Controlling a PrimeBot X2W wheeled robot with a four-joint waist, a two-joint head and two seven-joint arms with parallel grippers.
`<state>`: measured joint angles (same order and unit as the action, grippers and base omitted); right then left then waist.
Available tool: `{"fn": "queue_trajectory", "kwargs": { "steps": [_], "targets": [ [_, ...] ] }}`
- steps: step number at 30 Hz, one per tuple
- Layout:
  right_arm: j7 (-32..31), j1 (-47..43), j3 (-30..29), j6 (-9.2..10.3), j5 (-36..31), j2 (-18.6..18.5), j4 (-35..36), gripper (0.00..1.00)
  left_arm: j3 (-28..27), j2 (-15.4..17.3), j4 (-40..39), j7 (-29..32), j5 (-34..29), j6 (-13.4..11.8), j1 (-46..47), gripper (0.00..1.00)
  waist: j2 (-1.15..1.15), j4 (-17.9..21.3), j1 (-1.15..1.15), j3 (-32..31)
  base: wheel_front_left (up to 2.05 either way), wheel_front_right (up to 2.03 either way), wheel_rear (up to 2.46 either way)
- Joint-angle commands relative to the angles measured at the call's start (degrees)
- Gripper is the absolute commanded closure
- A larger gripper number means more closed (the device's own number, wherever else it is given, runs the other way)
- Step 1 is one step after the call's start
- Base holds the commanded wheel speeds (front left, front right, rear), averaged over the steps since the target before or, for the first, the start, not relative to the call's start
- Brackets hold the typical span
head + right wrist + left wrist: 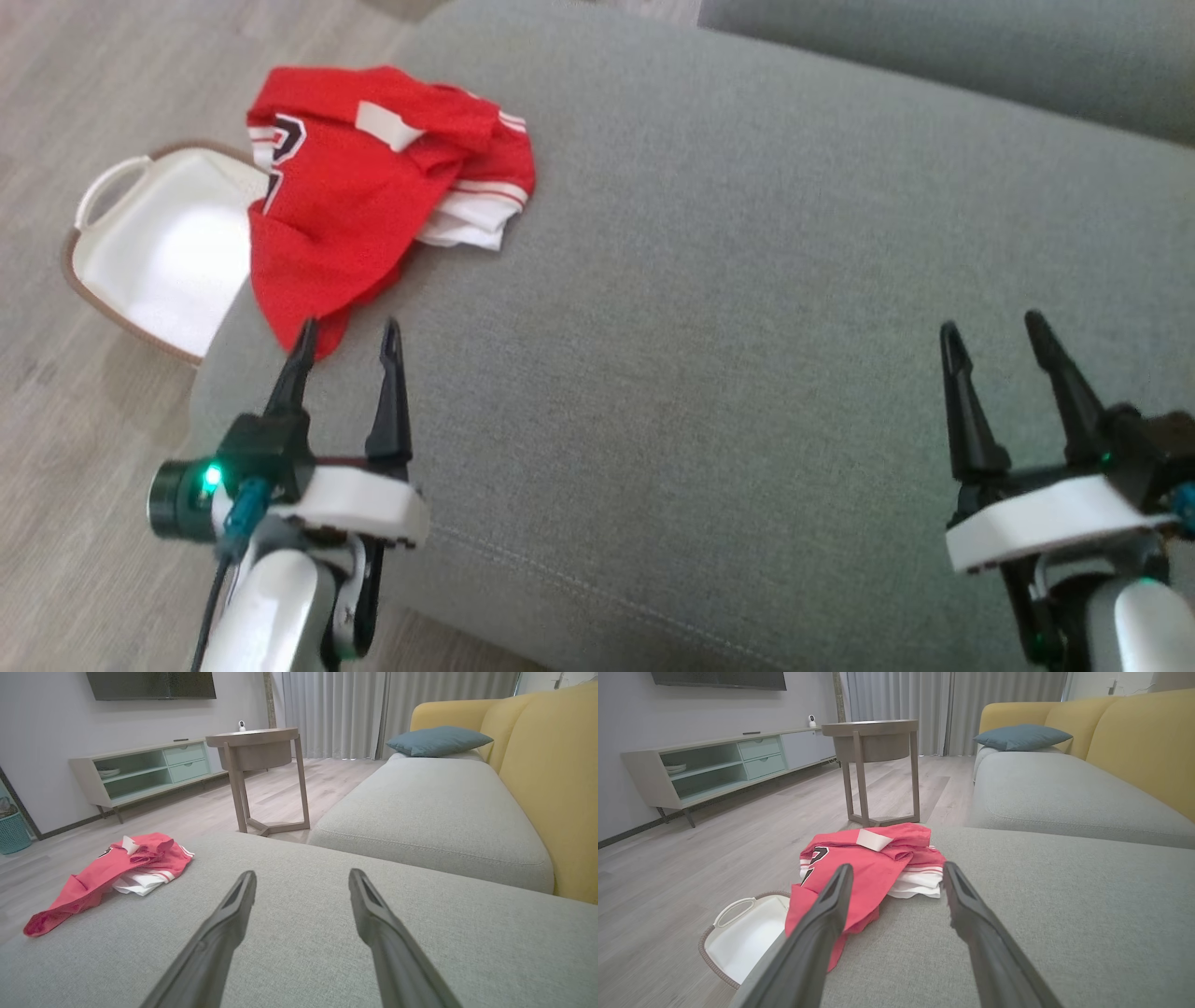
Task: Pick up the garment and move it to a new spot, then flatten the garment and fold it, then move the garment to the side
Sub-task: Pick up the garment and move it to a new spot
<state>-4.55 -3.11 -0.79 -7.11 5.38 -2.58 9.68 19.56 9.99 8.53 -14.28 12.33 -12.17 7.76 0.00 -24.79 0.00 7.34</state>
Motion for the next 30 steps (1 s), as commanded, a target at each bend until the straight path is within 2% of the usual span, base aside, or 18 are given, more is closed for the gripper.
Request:
{"fn": "queue_trajectory", "kwargs": {
  "steps": [1,4,11,15,16,22,26,30],
  "targets": [
    [-0.33,2.81,1.34,-0.37,-0.45,-0.66,2.63,0.0,-2.46,0.21,-2.13,-0.68,0.11,-0.47,3.58,0.0,0.0,0.61,0.0,2.0,0.0,0.0,0.0],
    [-1.48,4.05,1.57,-0.37,-0.7,-1.52,4.08,0.0,-3.42,-0.72,-2.61,-0.7,-0.08,-0.64,5.59,0.0,0.0,1.65,0.0,5.5,0.0,0.0,0.0],
    [-5.68,8.13,0.63,-0.37,-1.07,-6.29,9.96,0.0,-5.43,-4.26,3.06,-0.71,1.02,2.03,16.78,0.0,0.0,4.52,0.0,18.23,0.0,0.0,0.0],
    [-7.04,10.03,0.48,-0.37,-0.92,-8.2,12.02,0.0,-6.76,-5.19,12.27,-0.71,2.41,4.42,24.74,0.0,0.0,6.04,0.0,22.9,0.0,0.0,0.0],
    [-7.35,10.89,0.7,-0.37,-0.69,-8.95,12.6,0.0,-7.45,-5.33,17.88,-0.71,3.03,5.6,28.66,0.0,0.0,6.72,0.0,24.47,0.0,0.0,0.0],
    [-7.45,12.54,1.08,-0.37,-0.15,-10.05,12.68,0.0,-9.19,-4.8,35.57,-0.13,4.85,7.78,38.31,0.0,0.0,8.18,0.0,26.33,0.0,0.0,0.0],
    [-7.16,12.75,0.96,-0.37,0.01,-9.89,12.21,0.0,-9.66,-4.02,45.58,5.38,6.13,8.44,42.75,0.0,0.0,8.58,0.0,26.16,0.0,0.0,0.0],
    [-7.0,12.55,0.66,-0.37,0.03,-9.53,11.7,0.0,-9.86,-3.5,51.46,9.37,7.28,9.76,45.87,0.0,0.0,8.52,0.0,25.61,0.0,0.0,0.0]
  ]
}}
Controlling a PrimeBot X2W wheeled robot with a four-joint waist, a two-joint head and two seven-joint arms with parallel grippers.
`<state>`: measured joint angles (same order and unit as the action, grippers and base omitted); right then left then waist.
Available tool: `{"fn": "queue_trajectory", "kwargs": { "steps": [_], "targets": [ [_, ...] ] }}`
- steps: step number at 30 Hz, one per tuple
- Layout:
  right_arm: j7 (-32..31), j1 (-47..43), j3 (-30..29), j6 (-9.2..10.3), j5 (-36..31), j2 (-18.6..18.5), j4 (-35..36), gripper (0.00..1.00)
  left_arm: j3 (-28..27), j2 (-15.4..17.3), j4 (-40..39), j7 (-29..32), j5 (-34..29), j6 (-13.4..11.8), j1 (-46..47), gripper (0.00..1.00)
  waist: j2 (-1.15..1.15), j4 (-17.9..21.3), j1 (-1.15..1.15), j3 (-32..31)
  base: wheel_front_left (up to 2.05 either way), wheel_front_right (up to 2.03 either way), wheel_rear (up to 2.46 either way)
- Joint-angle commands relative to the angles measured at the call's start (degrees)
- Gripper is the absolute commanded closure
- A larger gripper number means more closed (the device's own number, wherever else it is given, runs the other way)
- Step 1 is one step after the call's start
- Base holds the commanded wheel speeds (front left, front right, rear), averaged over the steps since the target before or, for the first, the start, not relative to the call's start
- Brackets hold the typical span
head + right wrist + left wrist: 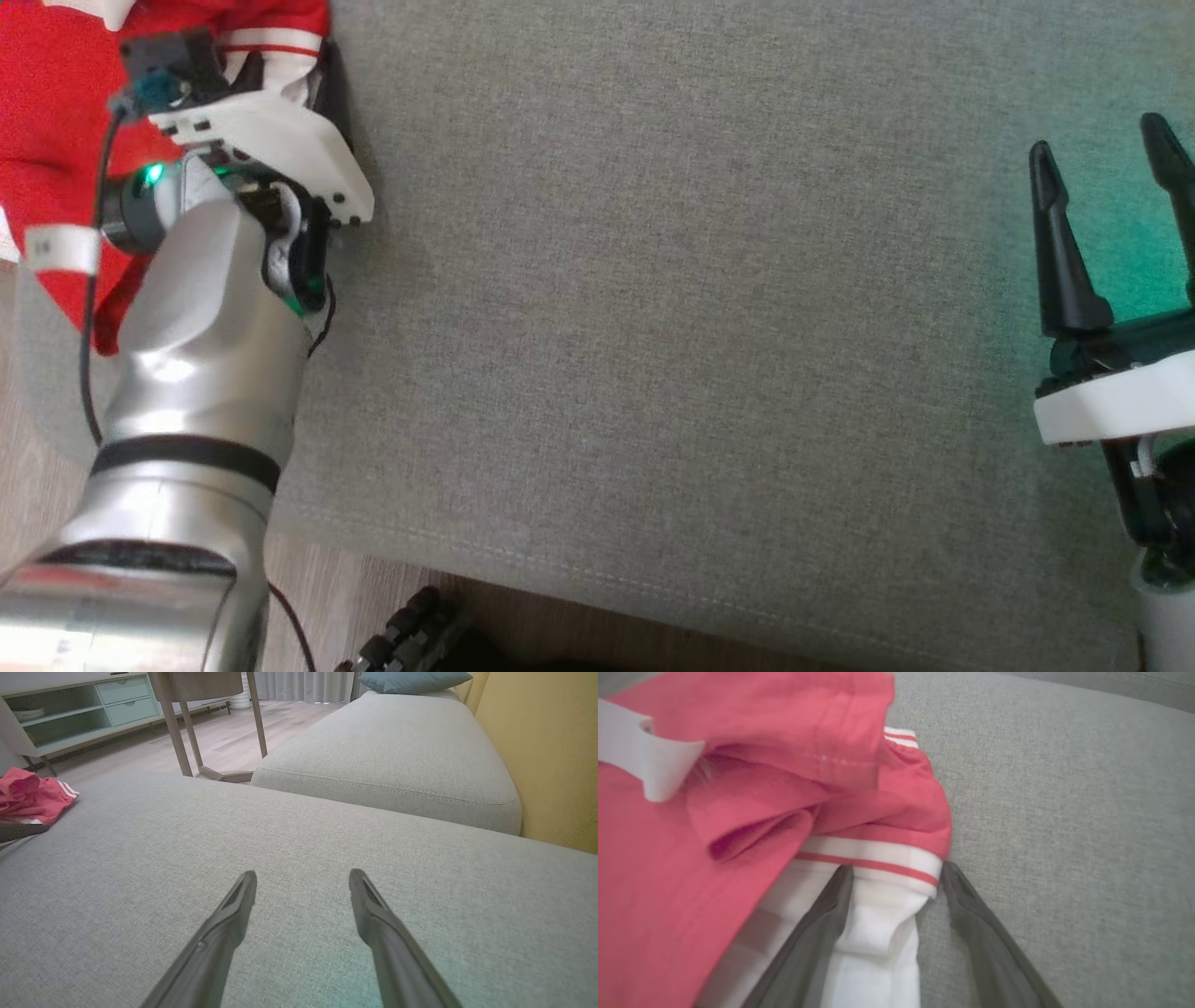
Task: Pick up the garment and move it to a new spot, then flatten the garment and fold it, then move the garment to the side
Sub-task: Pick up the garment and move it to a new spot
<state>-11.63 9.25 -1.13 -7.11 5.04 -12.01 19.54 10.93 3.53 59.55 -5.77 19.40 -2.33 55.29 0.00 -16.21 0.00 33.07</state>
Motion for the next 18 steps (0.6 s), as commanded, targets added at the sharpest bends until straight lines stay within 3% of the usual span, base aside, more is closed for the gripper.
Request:
{"fn": "queue_trajectory", "kwargs": {
  "steps": [1,2,3,12,15,18],
  "targets": [
    [0.11,0.12,0.96,-0.37,0.4,0.01,1.72,0.0,-1.16,3.06,1.48,1.36,0.33,0.15,-1.1,0.3,0.0,-0.11,0.0,-0.32,0.0,0.0,0.0],
    [0.13,0.06,0.96,-0.37,0.42,0.09,1.59,0.0,-0.89,3.35,2.28,1.36,0.07,0.11,-0.6,0.6,0.0,-0.13,0.0,-0.55,0.0,0.0,0.0],
    [0.15,0.0,0.97,-0.37,0.46,0.2,1.45,0.0,-0.72,3.58,2.85,0.97,-0.1,0.03,-0.2,1.0,0.0,-0.15,0.0,-0.81,0.0,0.0,0.0],
    [1.65,-1.83,0.49,-0.37,0.87,1.95,-0.78,0.0,0.5,4.74,0.93,-8.39,-2.46,-2.84,-1.03,1.0,0.0,-0.26,0.0,-6.2,0.0,0.0,0.0],
    [2.79,-2.77,0.59,-0.37,1.07,3.28,-1.87,0.0,0.73,5.41,-4.18,-9.12,-3.76,-4.23,-3.42,1.0,0.0,0.15,0.0,-9.52,0.0,0.0,0.0],
    [3.96,-3.52,0.95,-0.37,1.07,4.49,-2.95,0.0,0.84,6.31,-14.23,-9.19,-5.77,-5.62,-7.78,1.0,0.0,0.82,0.0,-12.93,0.0,0.0,0.0]
  ]
}}
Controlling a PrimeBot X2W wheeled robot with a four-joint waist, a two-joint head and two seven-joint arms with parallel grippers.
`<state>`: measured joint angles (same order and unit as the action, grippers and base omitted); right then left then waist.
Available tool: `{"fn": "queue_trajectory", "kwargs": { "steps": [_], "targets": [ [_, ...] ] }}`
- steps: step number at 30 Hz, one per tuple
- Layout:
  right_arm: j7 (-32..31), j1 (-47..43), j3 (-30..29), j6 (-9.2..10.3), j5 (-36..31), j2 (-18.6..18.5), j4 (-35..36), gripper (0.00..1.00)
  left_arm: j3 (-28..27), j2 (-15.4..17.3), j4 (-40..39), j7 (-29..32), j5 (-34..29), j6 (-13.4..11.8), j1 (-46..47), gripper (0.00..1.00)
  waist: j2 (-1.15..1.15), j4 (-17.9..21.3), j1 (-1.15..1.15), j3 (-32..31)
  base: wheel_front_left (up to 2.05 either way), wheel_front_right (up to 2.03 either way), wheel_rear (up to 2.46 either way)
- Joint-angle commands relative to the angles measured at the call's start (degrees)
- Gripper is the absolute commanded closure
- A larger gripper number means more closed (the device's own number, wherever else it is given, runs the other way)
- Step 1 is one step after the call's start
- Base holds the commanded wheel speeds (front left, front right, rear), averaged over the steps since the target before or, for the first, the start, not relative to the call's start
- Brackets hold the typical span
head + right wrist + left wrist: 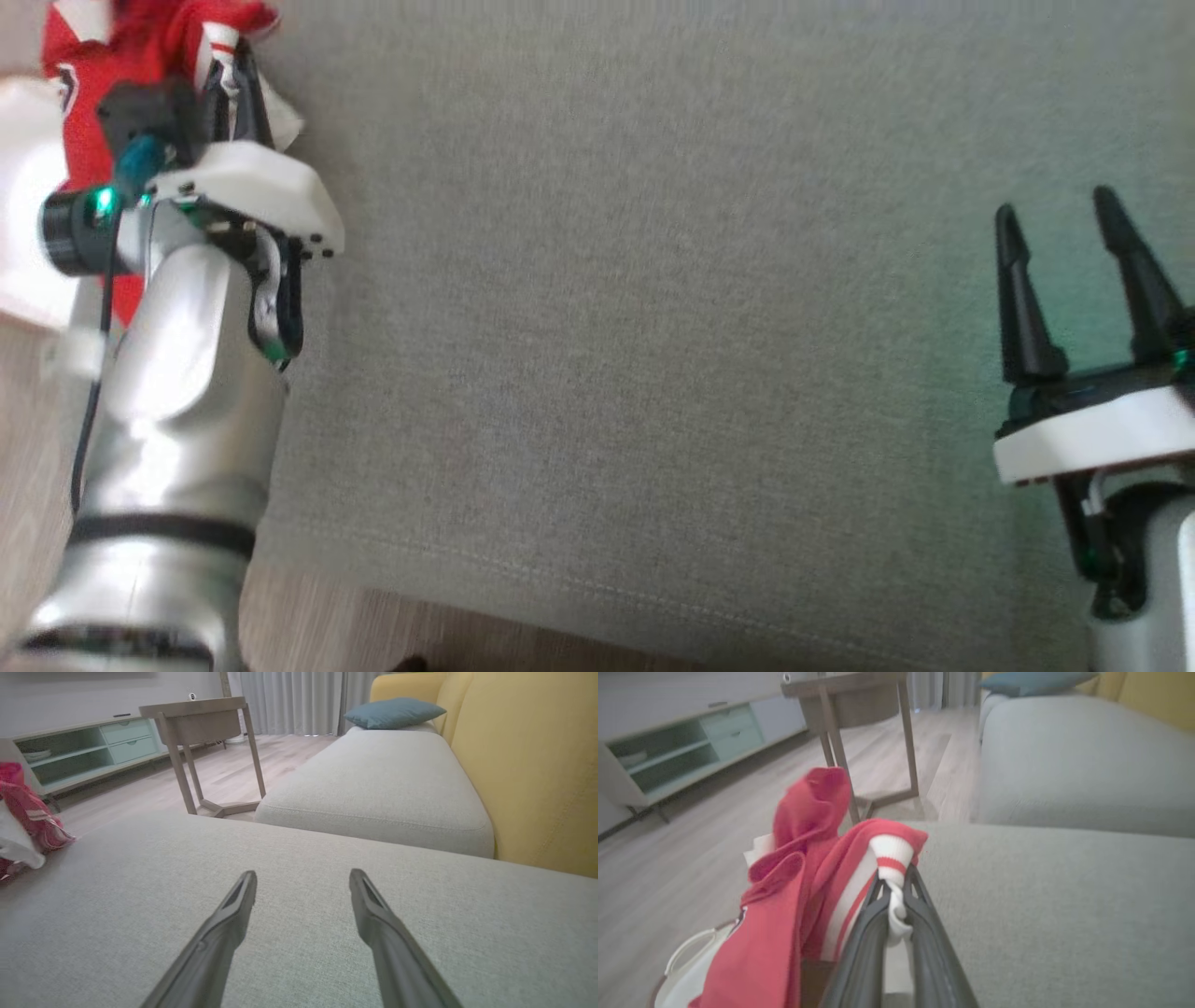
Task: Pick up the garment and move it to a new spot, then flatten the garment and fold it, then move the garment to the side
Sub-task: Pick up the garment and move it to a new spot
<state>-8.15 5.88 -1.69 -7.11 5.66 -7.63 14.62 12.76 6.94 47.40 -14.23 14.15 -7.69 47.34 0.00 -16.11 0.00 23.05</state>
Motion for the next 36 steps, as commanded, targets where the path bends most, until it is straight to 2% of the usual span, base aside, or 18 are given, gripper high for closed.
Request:
{"fn": "queue_trajectory", "kwargs": {
  "steps": [1,7,11,18,23,29,33,36],
  "targets": [
    [0.95,-0.39,1.67,-0.37,0.36,0.44,1.53,0.0,-1.01,3.19,-5.58,-0.74,-1.12,-0.75,-1.83,1.0,0.0,1.07,0.0,-4.24,0.0,0.0,0.0],
    [3.1,-2.47,2.09,-0.37,0.48,2.62,-0.9,0.0,0.39,4.37,-22.64,-0.49,-2.9,-1.9,-14.17,1.0,0.0,3.65,0.0,-11.1,0.0,0.0,0.0],
    [3.94,-3.6,2.8,-0.37,0.76,3.59,-2.02,0.0,1.62,5.02,-32.6,2.78,-2.99,-2.54,-20.97,1.0,0.0,6.41,0.0,-13.88,0.0,0.0,0.0],
    [4.54,-4.56,3.81,-0.37,1.29,4.4,-2.98,0.0,5.65,4.72,-43.91,8.74,-3.31,-2.41,-28.13,1.0,0.0,13.66,0.0,-15.6,0.0,0.0,0.0],
    [5.12,-4.37,4.0,-0.37,1.97,4.62,-3.24,0.0,10.7,2.37,-44.7,10.6,-3.55,-0.17,-28.11,1.0,0.0,20.51,0.0,-14.75,0.0,0.0,0.0],
    [6.24,-4.25,4.41,-0.37,3.81,4.72,-4.32,0.0,16.78,-1.61,-40.4,10.04,-3.64,3.07,-23.5,1.0,0.0,28.11,0.0,-13.1,0.0,0.0,0.0],
    [7.23,-3.4,5.06,-0.37,5.27,4.74,-4.9,0.0,19.58,-3.18,-36.64,8.77,-3.4,3.72,-18.97,1.0,0.0,32.32,0.0,-10.84,0.0,0.0,0.0],
    [7.82,-2.88,5.21,-0.37,5.91,4.74,-5.14,0.0,20.75,-3.53,-34.29,8.85,-3.04,3.98,-17.03,1.0,0.0,33.94,0.0,-9.31,0.0,0.0,0.0]
  ]
}}
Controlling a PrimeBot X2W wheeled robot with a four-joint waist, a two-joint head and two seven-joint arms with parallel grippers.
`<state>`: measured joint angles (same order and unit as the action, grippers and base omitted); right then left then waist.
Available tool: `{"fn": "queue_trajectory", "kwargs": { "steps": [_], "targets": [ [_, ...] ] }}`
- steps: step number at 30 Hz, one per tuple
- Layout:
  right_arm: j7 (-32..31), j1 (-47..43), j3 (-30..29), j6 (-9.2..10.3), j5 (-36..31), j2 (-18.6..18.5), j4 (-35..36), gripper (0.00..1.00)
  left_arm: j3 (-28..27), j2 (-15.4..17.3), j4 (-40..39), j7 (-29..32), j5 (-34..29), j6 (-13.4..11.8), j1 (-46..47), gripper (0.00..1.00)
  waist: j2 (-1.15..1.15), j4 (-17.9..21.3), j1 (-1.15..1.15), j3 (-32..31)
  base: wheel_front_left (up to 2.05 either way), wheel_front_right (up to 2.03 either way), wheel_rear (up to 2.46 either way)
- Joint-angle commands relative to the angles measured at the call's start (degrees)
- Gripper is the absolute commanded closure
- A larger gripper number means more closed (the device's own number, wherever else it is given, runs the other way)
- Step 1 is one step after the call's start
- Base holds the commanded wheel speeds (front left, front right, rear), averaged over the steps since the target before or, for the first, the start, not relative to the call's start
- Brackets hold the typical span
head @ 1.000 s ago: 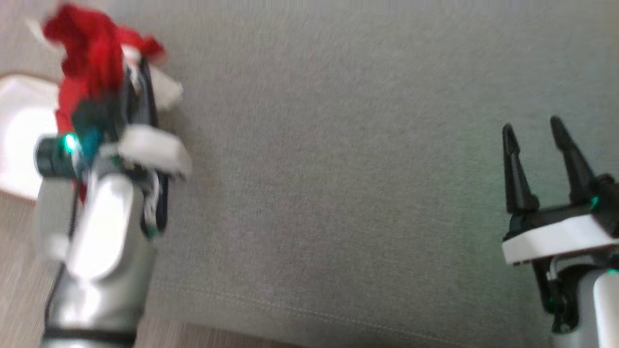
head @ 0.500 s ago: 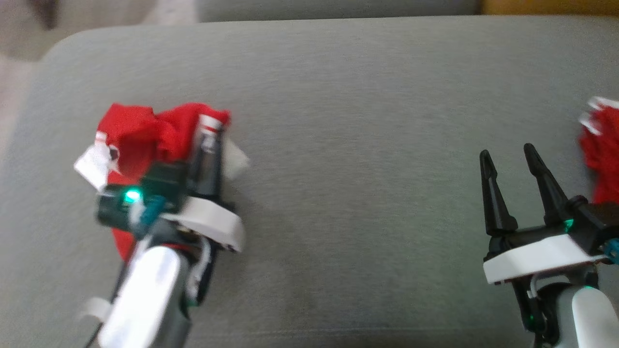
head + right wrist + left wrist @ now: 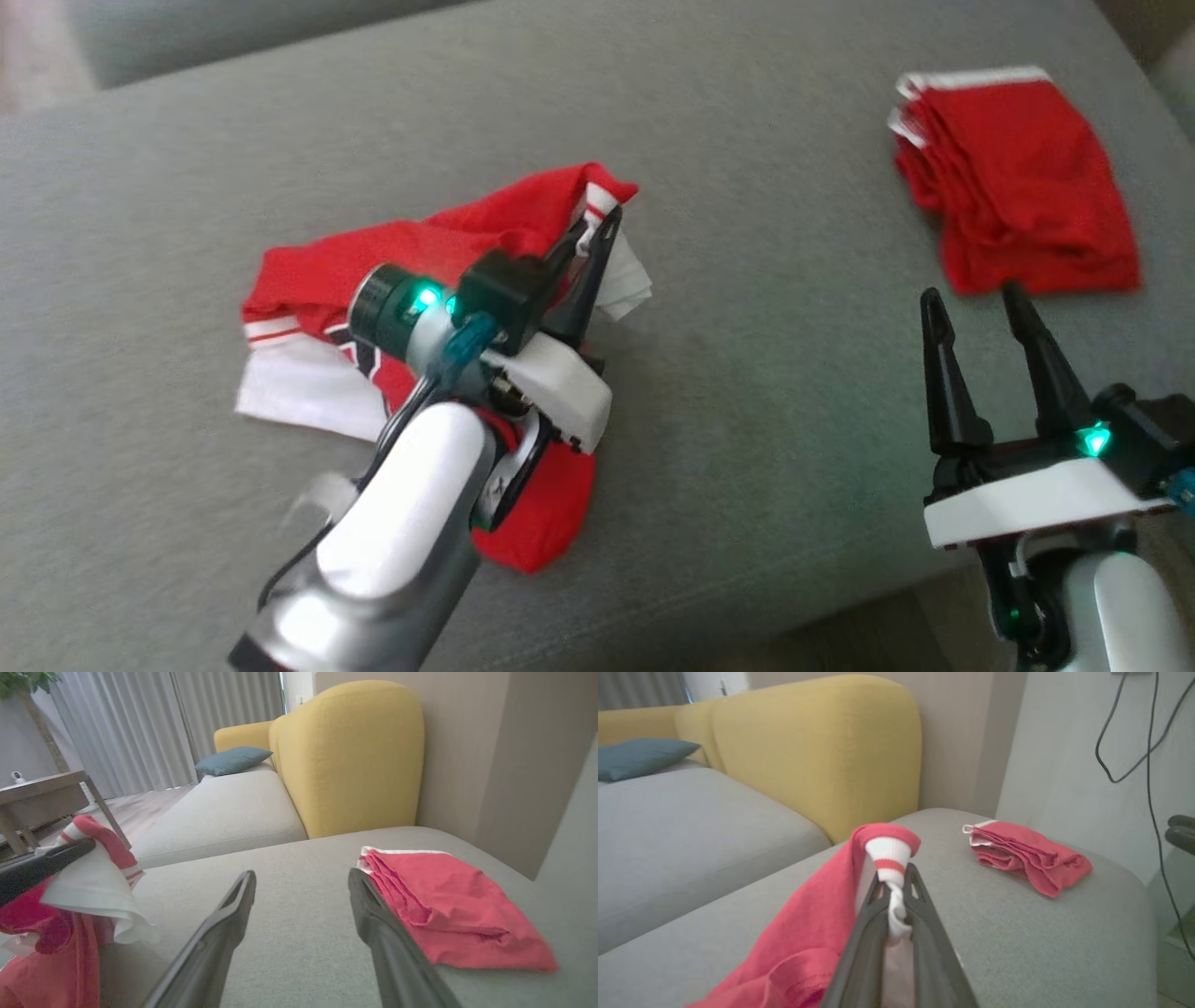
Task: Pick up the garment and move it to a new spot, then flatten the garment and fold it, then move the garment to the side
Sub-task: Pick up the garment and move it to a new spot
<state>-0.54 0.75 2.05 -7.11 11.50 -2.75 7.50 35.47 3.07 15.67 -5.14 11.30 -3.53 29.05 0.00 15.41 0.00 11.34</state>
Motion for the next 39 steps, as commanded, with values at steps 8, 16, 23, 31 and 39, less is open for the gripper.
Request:
{"fn": "queue_trajectory", "kwargs": {
  "steps": [8,16,23,31,39],
  "targets": [
    [2.59,3.57,1.76,-0.37,1.99,-0.13,-0.28,0.0,1.88,-0.1,8.96,2.23,2.45,1.65,5.78,1.0,0.0,4.5,0.0,6.82,0.0,0.0,0.0],
    [2.45,4.11,1.63,-0.37,0.47,-0.13,-2.07,0.0,5.86,-0.15,11.76,-3.22,1.3,1.99,5.89,0.0,0.0,-0.42,0.0,4.19,0.0,0.0,0.0],
    [0.58,2.73,1.67,-0.37,-1.6,-0.13,-1.79,0.0,3.78,1.82,5.56,-8.67,1.16,-1.93,1.64,0.0,0.0,-6.9,0.0,0.08,0.0,0.0,0.0],
    [-1.23,1.44,1.36,-0.37,-3.03,-0.13,0.01,0.0,-4.76,7.24,-0.44,-9.75,3.67,-7.33,-3.87,0.0,0.0,-13.05,0.0,-1.93,0.0,0.0,0.0],
    [-2.37,0.47,0.44,-0.37,-4.22,-0.13,1.01,0.0,-13.43,11.41,-5.68,-9.84,5.34,-10.21,-10.12,0.0,0.0,-16.4,0.0,-3.31,0.0,0.0,0.0]
  ]
}}
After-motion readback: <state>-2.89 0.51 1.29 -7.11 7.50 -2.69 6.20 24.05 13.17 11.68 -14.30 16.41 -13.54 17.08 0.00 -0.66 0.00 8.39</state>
